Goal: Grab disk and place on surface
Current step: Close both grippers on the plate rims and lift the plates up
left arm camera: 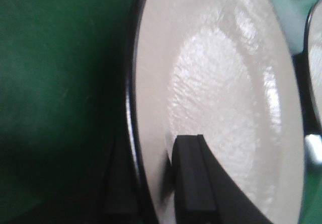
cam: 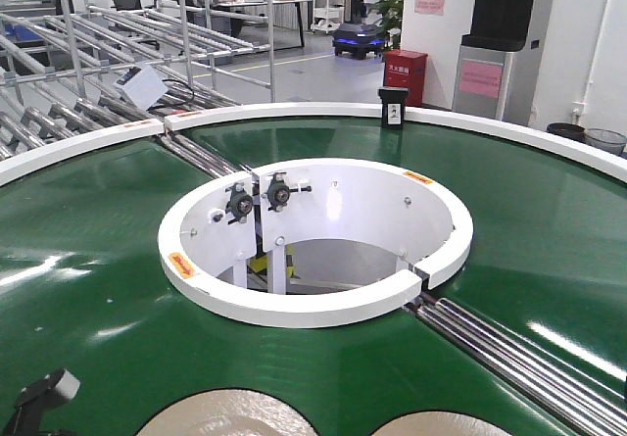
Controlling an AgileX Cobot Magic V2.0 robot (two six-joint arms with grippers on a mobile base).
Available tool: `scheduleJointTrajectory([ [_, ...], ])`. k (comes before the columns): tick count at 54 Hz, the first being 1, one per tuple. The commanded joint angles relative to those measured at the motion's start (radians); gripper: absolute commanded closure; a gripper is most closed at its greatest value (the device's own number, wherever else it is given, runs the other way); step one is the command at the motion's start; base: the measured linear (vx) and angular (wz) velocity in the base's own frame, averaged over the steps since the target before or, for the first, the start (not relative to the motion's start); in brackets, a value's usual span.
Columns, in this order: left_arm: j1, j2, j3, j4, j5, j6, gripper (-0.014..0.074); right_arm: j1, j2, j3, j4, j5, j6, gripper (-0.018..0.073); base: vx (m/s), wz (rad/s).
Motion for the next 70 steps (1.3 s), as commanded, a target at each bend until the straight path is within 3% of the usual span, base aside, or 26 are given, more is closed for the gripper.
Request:
scheduleJointTrajectory([
  [1, -0.004, -0.031, -0.024, -0.109, 0.009, 0.008, 0.051, -0.001, -0.001, -0.032, -0.004, -0.078, -0.001, -0.0013, 0.0, 0.0],
  [12, -0.004, -0.031, -0.024, -0.225, 0.11, -0.007, 0.0607, -0.001, -0.001, -0.032, -0.004, -0.078, -0.003, -0.0012, 0.0, 0.0],
  [18, -0.004, -0.035, -0.024, -0.267, 0.145, -0.037, 0.0603, -0.001, -0.001, -0.032, -0.004, -0.079, -0.004, -0.0005, 0.0, 0.0],
  [24, -0.001, -0.057, -0.024, -0.307, 0.145, -0.122, 0.0603, -0.001, -0.001, -0.032, -0.004, -0.08, -0.003, -0.0005, 0.0, 0.0],
  [33, 0.049, -0.116, -0.025, -0.386, 0.172, -0.14, 0.0602, -0.001, 0.006, -0.034, 0.018, -0.046, 0.016, -0.0005, 0.0, 0.0],
  [46, 0.156, -0.22, -0.054, -0.406, 0.192, -0.358, 0.0601, -0.008, 0.167, -0.144, 0.124, 0.204, 0.155, -0.0005, 0.0, 0.0],
  [50, 0.18, -0.254, -0.065, -0.406, 0.19, -0.416, 0.0601, -0.041, 0.231, -0.179, 0.164, 0.24, 0.15, -0.0005, 0.0, 0.0],
  [55, 0.207, -0.296, -0.079, -0.405, 0.186, -0.471, 0.0601, -0.116, 0.31, -0.183, 0.223, 0.208, 0.092, 0.0014, 0.0, 0.0],
  [58, 0.223, -0.318, -0.087, -0.406, 0.18, -0.486, 0.0601, -0.187, 0.365, -0.183, 0.321, 0.227, 0.009, 0.0031, 0.0, 0.0],
  [63, 0.236, -0.345, -0.091, -0.406, 0.178, -0.489, 0.0601, -0.299, 0.453, -0.183, 0.568, 0.293, -0.233, 0.0055, 0.0, 0.0],
  [70, 0.236, -0.354, -0.091, -0.406, 0.185, -0.489, 0.0601, -0.396, 0.598, -0.183, 0.919, 0.413, -0.607, 0.0064, 0.0, 0.0],
])
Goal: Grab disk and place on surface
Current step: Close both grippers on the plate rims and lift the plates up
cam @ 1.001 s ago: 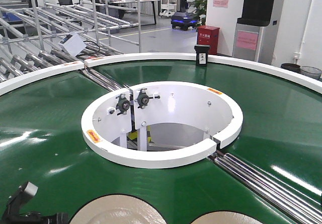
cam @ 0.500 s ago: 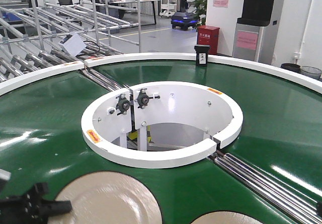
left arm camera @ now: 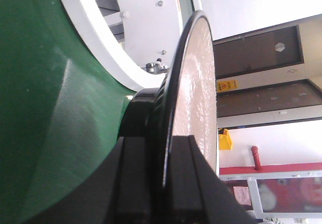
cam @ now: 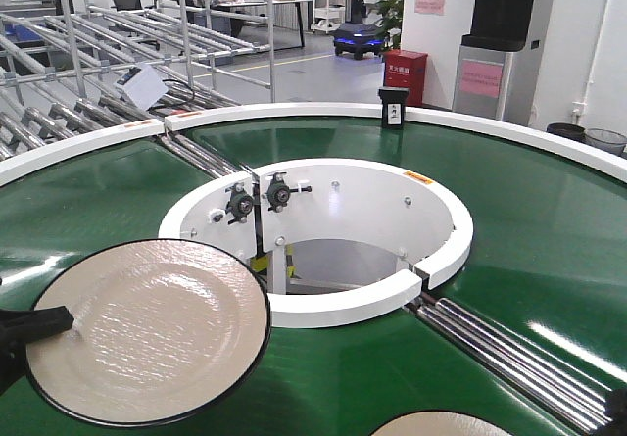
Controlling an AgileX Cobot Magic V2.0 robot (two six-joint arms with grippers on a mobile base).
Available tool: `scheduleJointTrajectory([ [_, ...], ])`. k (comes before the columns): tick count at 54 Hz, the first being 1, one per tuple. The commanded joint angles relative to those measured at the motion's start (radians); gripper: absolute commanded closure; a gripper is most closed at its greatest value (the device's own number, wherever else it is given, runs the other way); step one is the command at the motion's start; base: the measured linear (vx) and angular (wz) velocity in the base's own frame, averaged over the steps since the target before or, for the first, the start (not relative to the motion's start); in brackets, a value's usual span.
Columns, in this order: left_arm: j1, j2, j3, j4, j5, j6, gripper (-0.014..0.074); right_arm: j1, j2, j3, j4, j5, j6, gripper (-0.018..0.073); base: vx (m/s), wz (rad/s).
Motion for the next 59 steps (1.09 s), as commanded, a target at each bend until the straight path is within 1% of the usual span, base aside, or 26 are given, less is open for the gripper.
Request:
scheduleJointTrajectory([
  [1, -0.001, -0.038, -0.036, -0.149, 0.087, -0.019, 0.0601, -0.056, 0.063, -0.034, 0.254, 0.047, -0.277, 0.0064, 0.0, 0.0],
  [4, -0.001, -0.038, -0.036, -0.149, 0.087, -0.019, 0.0601, -0.057, 0.116, -0.034, 0.281, 0.063, -0.347, 0.0064, 0.0, 0.0],
  [11, -0.001, -0.038, -0.036, -0.149, 0.087, -0.019, 0.0601, -0.036, 0.232, -0.034, 0.265, 0.118, -0.492, 0.0064, 0.0, 0.0],
  [13, -0.001, -0.038, -0.036, -0.149, 0.086, -0.019, 0.0601, -0.029, 0.258, -0.034, 0.266, 0.127, -0.519, 0.0064, 0.0, 0.0],
  [21, -0.001, -0.038, -0.036, -0.149, 0.082, -0.019, 0.0601, 0.015, 0.338, -0.034, 0.276, 0.116, -0.556, 0.0064, 0.0, 0.0],
  [30, -0.001, -0.038, -0.036, -0.149, 0.071, -0.019, 0.0601, 0.121, 0.386, -0.034, 0.302, 0.144, -0.625, 0.0065, 0.0, 0.0],
  [34, -0.001, -0.038, -0.036, -0.149, 0.062, -0.019, 0.0601, 0.16, 0.389, -0.034, 0.302, 0.138, -0.626, 0.0081, 0.0, 0.0],
  [37, -0.001, -0.038, -0.036, -0.149, 0.059, -0.019, 0.0601, 0.175, 0.389, -0.034, 0.307, 0.14, -0.62, 0.0118, 0.0, 0.0],
  [41, -0.001, -0.038, -0.036, -0.149, 0.054, -0.017, 0.0601, 0.181, 0.389, -0.034, 0.327, 0.151, -0.598, 0.0203, 0.0, 0.0],
  [48, -0.001, -0.038, -0.036, -0.147, 0.033, 0.031, 0.0601, 0.176, 0.386, -0.038, 0.36, 0.154, -0.545, 0.0428, 0.0, 0.0],
  [53, -0.001, -0.038, -0.036, -0.144, 0.015, 0.04, 0.0601, 0.176, 0.383, -0.058, 0.375, 0.188, -0.525, 0.0572, 0.0, 0.0],
  [59, -0.001, -0.038, -0.036, -0.144, -0.015, 0.04, 0.0601, 0.176, 0.365, -0.111, 0.398, 0.267, -0.487, 0.0573, 0.0, 0.0],
])
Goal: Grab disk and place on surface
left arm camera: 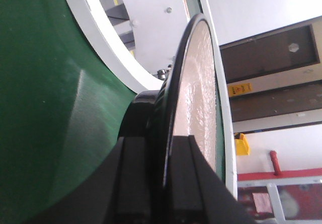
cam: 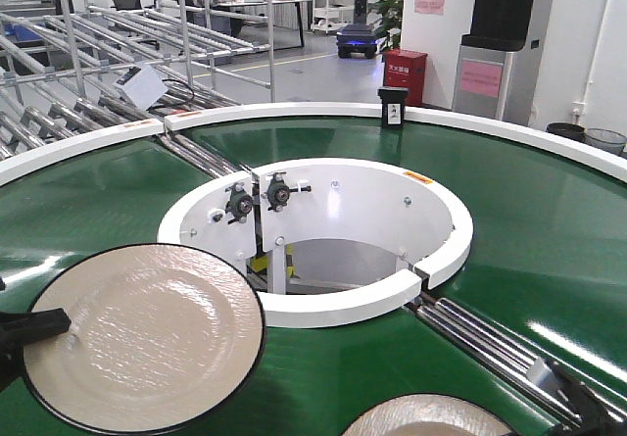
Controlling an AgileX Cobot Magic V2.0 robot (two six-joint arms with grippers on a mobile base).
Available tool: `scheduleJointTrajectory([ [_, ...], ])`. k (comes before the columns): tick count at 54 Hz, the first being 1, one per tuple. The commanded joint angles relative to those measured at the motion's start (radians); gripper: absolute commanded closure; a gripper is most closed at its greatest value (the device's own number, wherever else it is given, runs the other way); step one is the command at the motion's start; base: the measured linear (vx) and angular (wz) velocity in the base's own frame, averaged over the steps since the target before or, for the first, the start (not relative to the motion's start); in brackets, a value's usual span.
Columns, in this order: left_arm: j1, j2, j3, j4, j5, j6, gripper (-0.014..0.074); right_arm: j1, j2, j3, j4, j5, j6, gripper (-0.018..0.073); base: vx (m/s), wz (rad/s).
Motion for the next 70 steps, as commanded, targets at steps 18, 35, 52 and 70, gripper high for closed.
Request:
scheduleJointTrajectory([
  [18, -0.001, -0.034, -0.036, -0.145, -0.047, -0.005, 0.0601, 0.006, -0.193, -0.321, 0.055, 0.214, 0.382, 0.0567, 0.0, 0.0],
  [35, -0.103, -0.034, -0.036, -0.144, -0.03, -0.006, 0.0601, 0.016, -0.242, -0.57, 0.211, 0.239, 0.552, 0.0564, 0.0, 0.0],
  [52, -0.337, -0.034, -0.036, -0.157, -0.045, -0.05, 0.0601, 0.2, -0.234, -0.672, 0.204, 0.043, 0.645, 0.0563, 0.0, 0.0],
  [70, -0.45, -0.034, -0.086, -0.157, -0.062, -0.094, 0.0598, 0.207, -0.234, -0.672, 0.204, 0.01, 0.644, 0.0559, 0.0, 0.0],
])
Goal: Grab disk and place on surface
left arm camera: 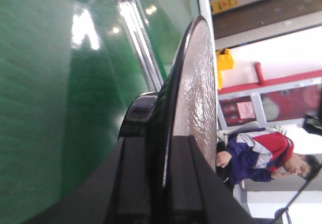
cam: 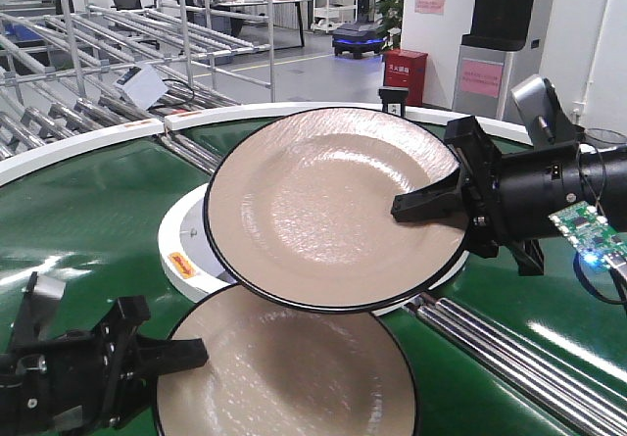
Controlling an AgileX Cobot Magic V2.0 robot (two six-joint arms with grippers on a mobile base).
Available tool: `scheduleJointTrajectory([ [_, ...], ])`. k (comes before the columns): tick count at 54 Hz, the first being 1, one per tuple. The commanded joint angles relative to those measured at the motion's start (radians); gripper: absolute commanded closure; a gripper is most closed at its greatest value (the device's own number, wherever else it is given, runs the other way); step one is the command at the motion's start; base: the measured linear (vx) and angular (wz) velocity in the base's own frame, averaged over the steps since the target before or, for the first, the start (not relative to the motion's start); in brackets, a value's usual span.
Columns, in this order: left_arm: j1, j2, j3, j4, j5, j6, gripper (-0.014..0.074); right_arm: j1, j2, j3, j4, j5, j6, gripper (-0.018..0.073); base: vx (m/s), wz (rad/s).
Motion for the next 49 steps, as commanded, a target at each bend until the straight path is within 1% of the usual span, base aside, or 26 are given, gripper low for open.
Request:
scheduleJointTrajectory([
  [1, -0.011, -0.035, -0.053, -0.151, 0.043, -0.02, 0.0598, -0.004, -0.04, -0.041, 0.117, -0.048, 0.004, 0.0559, 0.0, 0.0],
  [6, -0.011, -0.035, -0.052, -0.15, 0.03, -0.018, 0.0596, -0.004, -0.04, -0.041, 0.117, -0.048, 0.004, 0.0559, 0.0, 0.0],
  [11, -0.011, -0.035, -0.049, -0.142, 0.029, -0.018, 0.0596, -0.004, -0.04, -0.041, 0.117, -0.048, 0.004, 0.0559, 0.0, 0.0],
  [49, -0.011, -0.035, -0.049, -0.143, 0.029, -0.018, 0.0595, -0.004, -0.04, -0.041, 0.117, -0.048, 0.001, 0.0559, 0.0, 0.0],
])
